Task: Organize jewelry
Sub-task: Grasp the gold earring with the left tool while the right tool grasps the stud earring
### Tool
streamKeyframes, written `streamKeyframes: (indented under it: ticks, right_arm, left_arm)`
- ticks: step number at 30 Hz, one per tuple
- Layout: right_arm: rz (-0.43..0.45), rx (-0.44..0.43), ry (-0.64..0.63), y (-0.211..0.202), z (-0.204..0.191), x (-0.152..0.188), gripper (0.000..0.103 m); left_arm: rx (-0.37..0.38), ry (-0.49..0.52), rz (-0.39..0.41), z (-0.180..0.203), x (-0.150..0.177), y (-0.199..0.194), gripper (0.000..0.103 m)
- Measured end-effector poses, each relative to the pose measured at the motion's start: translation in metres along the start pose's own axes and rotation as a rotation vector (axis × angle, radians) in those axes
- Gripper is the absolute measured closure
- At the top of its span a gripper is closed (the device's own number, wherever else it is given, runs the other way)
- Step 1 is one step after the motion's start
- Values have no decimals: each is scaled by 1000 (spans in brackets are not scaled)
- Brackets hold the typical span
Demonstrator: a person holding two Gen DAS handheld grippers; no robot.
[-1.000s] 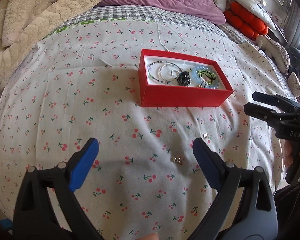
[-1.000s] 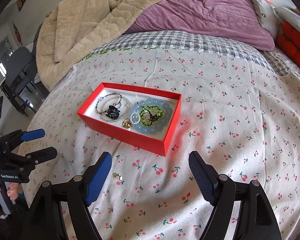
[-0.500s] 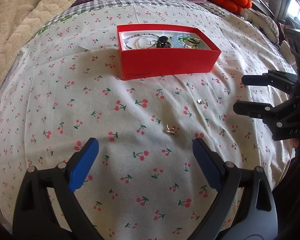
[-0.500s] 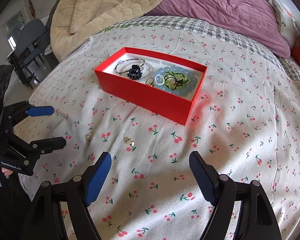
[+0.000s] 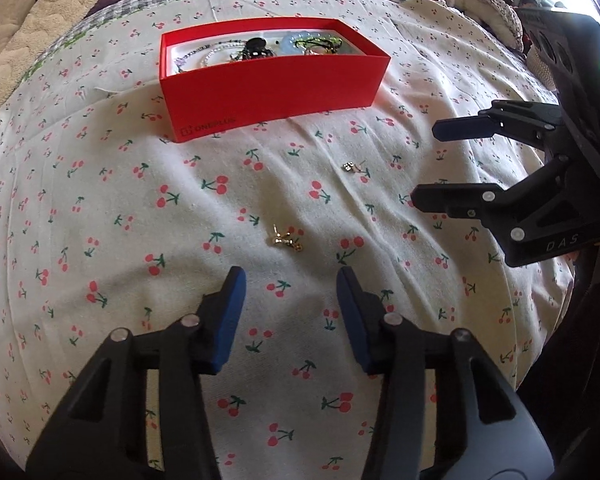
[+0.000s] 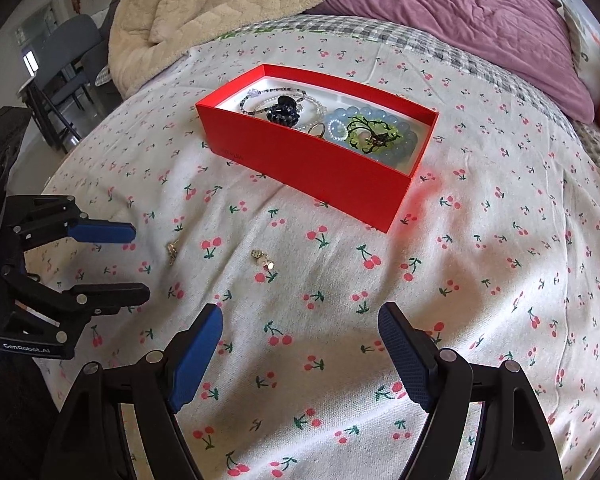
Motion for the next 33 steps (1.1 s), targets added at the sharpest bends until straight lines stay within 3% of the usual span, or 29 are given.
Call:
streamKeyframes:
  ticks: [2, 15, 24, 26, 33]
  right_arm:
    - [-6, 1, -11, 2, -1, 1, 22]
    - [-35, -8, -67, 19, -10, 1, 22]
    - [-40, -1, -74, 24, -14, -3, 22]
    - [-36, -1, -76, 25, -15, -4, 22]
    - [-16, -31, -87, 29, -19, -11, 22]
  left_arm:
    - [7, 5, -5, 2, 0, 2, 62]
    - [-19, 6, -1, 3, -10, 20, 64]
    - [-56, 18, 11, 3, -17, 25, 86]
    - [-64, 13, 10, 2, -17, 24, 94]
    - [-70, -15, 5, -9, -13, 17, 100]
Point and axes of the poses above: each gripper's, at about its wrist camera, not at the fingertips, and y roughly the way its jaws point, z to its right, x to its underside, the point moved 2 cm from there along y, roughly the way its jaws point, and after that the axes turned 5 degrees about -x, right-handed, at the moved point
